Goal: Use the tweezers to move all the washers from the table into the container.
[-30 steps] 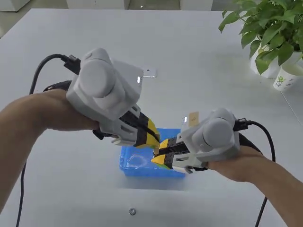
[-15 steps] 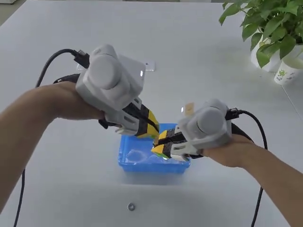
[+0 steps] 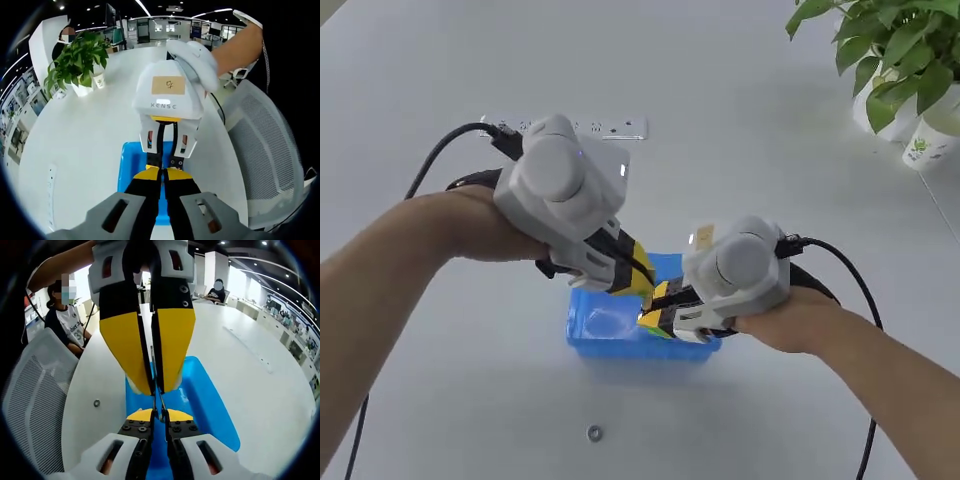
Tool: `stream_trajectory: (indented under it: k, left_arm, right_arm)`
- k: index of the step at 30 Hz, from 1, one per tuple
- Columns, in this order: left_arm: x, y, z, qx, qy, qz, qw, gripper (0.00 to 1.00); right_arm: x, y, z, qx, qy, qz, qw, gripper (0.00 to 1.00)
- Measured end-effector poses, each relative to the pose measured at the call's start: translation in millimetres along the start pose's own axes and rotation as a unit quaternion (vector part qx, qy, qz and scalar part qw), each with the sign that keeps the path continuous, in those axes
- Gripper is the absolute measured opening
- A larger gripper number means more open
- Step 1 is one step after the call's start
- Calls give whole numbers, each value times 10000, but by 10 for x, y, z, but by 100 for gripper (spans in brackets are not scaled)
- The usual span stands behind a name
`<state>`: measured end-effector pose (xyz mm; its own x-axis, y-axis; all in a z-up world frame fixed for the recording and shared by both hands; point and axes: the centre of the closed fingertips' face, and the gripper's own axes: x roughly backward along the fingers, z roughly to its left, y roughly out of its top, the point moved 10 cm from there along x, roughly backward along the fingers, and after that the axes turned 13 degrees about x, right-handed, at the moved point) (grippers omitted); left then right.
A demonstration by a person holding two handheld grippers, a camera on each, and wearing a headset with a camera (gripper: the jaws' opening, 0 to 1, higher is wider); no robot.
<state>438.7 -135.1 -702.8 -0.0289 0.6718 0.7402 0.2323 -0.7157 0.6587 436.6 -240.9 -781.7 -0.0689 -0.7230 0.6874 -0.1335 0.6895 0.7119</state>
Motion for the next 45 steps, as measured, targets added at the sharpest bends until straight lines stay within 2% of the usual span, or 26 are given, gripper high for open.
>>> stream_trajectory:
  k: [7, 23, 36, 45]
  left_arm:
    - [-45, -60, 31, 81, -57, -29, 9999, 6]
    - [-123, -114, 43, 86, -71, -15, 9999, 6]
    - [-119, -94, 33, 49, -61, -25, 10000, 6]
    - [-57, -47, 6, 12, -47, -53, 10000, 6]
  right_arm:
    - [-36, -49, -1, 7, 63, 84, 9999, 9]
    - [-75, -119, -2, 86, 135, 246, 9996, 10]
    - [-56, -115, -10, 189, 144, 258, 9994, 11]
    - [0, -70, -9, 234, 73, 182, 9995, 11]
